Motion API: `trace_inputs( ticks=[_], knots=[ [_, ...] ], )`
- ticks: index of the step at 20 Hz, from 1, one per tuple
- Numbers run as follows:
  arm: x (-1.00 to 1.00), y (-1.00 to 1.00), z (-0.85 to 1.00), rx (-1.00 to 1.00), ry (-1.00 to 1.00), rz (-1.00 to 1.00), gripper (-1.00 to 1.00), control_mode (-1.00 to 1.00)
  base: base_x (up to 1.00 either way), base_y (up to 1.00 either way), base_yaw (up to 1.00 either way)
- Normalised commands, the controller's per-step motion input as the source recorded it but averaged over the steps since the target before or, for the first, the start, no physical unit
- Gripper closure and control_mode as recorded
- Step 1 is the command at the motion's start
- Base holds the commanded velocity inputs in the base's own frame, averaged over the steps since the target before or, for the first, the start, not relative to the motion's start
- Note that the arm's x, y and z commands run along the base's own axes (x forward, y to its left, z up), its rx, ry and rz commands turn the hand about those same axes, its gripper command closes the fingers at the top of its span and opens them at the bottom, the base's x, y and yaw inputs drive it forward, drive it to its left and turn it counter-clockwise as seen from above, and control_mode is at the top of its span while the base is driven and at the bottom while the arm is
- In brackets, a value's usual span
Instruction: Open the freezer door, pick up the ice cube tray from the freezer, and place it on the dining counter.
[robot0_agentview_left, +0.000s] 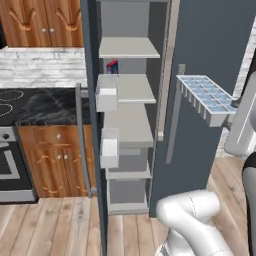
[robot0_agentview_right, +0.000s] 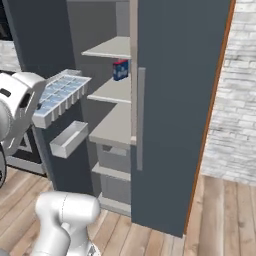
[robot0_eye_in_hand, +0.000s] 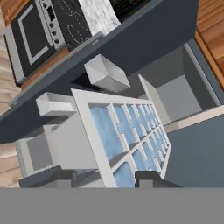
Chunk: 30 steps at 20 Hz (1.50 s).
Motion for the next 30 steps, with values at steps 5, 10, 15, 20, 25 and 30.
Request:
trace_inputs(
  ticks=[5,10,15,20,25,30],
  knots=[
    [0.0,0.0,0.0,0.0,0.0,0.0,1.0,1.0,-0.97,0.01,0.83],
    [0.0,0.0,0.0,0.0,0.0,0.0,1.0,1.0,-0.81,-0.05,0.94],
    [0.0,0.0,0.0,0.0,0.0,0.0,1.0,1.0,-0.51,-0.14,0.99],
    [0.0,0.0,0.0,0.0,0.0,0.0,1.0,1.0,-0.24,-0.57,0.8],
    [0.0,0.0,0.0,0.0,0.0,0.0,1.0,1.0,-0.05,-0.63,0.77],
    [0.0,0.0,0.0,0.0,0.0,0.0,1.0,1.0,0.0,-0.36,0.89]
  ],
)
